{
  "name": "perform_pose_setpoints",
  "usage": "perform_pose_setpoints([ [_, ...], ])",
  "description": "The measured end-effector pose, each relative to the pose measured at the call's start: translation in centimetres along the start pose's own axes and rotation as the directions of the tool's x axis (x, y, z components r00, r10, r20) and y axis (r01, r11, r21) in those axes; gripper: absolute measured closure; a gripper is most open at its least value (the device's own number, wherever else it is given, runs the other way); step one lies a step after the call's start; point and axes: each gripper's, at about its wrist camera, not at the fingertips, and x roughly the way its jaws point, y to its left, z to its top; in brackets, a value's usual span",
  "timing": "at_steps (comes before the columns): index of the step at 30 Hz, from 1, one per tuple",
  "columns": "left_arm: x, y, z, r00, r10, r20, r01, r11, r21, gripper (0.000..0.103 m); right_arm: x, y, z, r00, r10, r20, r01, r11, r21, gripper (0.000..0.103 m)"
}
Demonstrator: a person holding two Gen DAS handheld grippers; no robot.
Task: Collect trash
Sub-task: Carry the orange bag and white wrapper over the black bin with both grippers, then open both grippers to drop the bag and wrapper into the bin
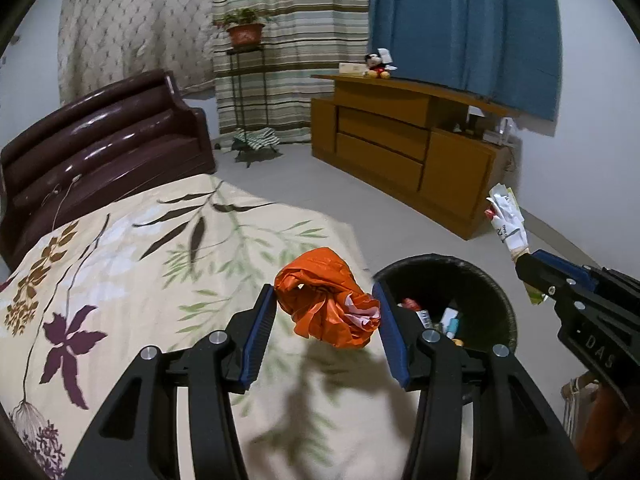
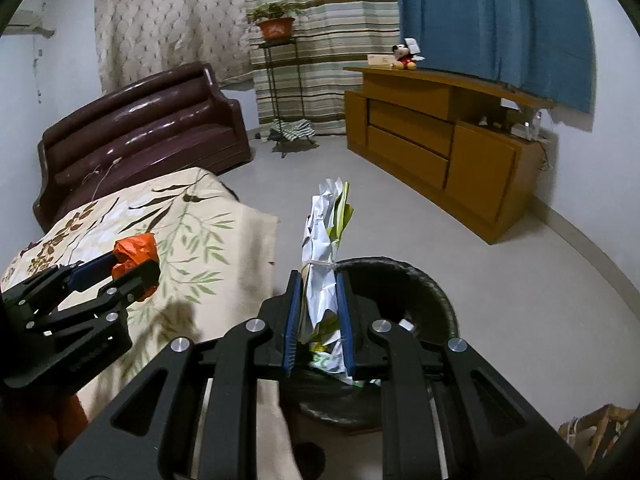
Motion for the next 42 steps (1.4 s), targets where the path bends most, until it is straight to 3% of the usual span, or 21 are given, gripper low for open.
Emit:
perform_pose_setpoints([
  [16, 2.3, -5.3, 0.7, 0.999, -0.027, -0.019, 0.029, 0.997, 0.068, 0.053, -0.3, -4.4, -0.8, 0.997, -0.07, 0.016, 0.069, 0.996, 0.051, 0.085],
  [42, 5.6, -6.7, 2.6, 0.999, -0.015, -0.047, 0.019, 0.997, 0.079, 0.053, 4.2, -6.2, -0.7, 0.995, -0.094, -0.028, 0.096, 0.991, 0.089, 0.085],
])
